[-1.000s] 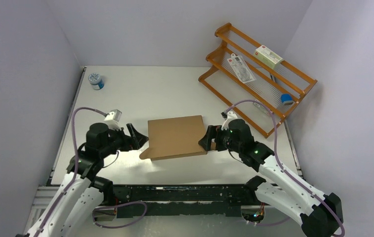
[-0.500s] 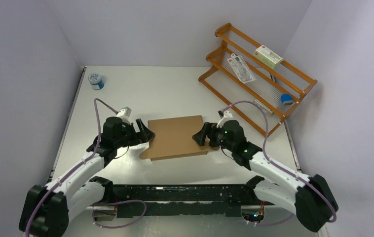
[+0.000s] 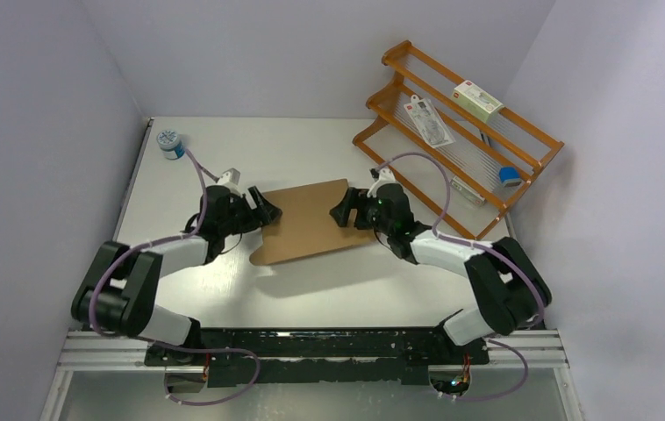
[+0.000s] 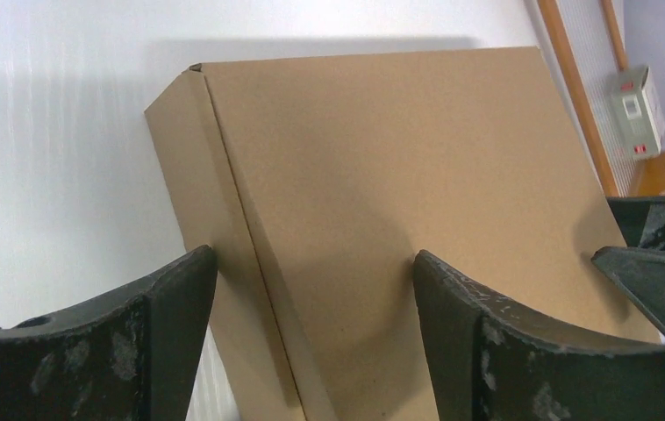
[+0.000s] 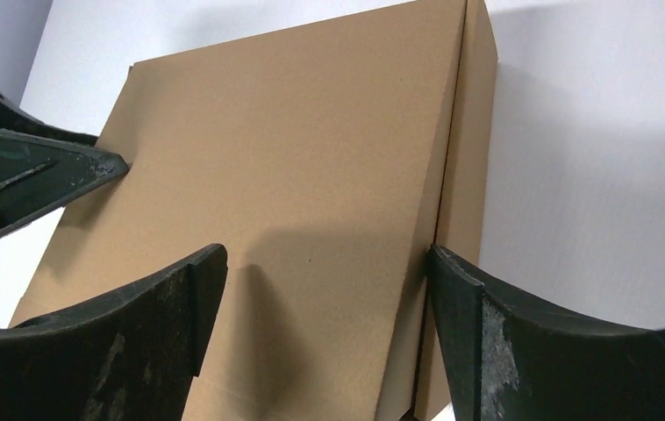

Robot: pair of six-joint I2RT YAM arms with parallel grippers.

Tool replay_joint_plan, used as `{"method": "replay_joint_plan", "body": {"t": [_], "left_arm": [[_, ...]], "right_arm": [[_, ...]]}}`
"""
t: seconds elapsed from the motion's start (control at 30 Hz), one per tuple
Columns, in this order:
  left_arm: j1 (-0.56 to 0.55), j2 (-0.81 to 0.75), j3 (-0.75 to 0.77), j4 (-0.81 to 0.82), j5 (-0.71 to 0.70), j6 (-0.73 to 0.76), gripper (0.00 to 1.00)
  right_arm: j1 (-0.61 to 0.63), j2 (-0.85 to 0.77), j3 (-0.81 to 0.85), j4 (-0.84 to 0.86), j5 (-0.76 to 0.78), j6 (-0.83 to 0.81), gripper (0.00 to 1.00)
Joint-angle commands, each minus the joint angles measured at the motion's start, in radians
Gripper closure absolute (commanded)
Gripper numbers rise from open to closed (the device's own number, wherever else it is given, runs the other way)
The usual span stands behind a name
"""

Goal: Fold the paper box

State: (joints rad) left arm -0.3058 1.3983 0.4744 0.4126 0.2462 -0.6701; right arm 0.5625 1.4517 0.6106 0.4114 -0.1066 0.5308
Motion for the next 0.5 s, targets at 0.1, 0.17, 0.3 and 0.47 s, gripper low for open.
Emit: {"method": "replay_joint_plan", "body": {"t": [0.1,0.17,0.3,0.47], "left_arm": [[-0.034,0.204,0.187,0.138,0.068,-0.011,0.18],[-0.032,0.220,0.216,0.111,0.044,0.008,0.17],[-0.033,0.157,0.220,0.039,-0.026,0.055,0.14],[-0.053,-0.027,0.176,-0.135,-0.172,0.120,0.11]], "right_arm": [[-0.037,0.140,0.112,0.048,-0.140,0.009,0.14],[-0.051,0.141,0.150,0.011,-0.125,-0.018,0.14],[-0.057,0.104,0.162,-0.050,-0.081,-0.061,0.14],[-0.058,0.010,0.128,-0.116,-0.061,-0.099,0.14]]}}
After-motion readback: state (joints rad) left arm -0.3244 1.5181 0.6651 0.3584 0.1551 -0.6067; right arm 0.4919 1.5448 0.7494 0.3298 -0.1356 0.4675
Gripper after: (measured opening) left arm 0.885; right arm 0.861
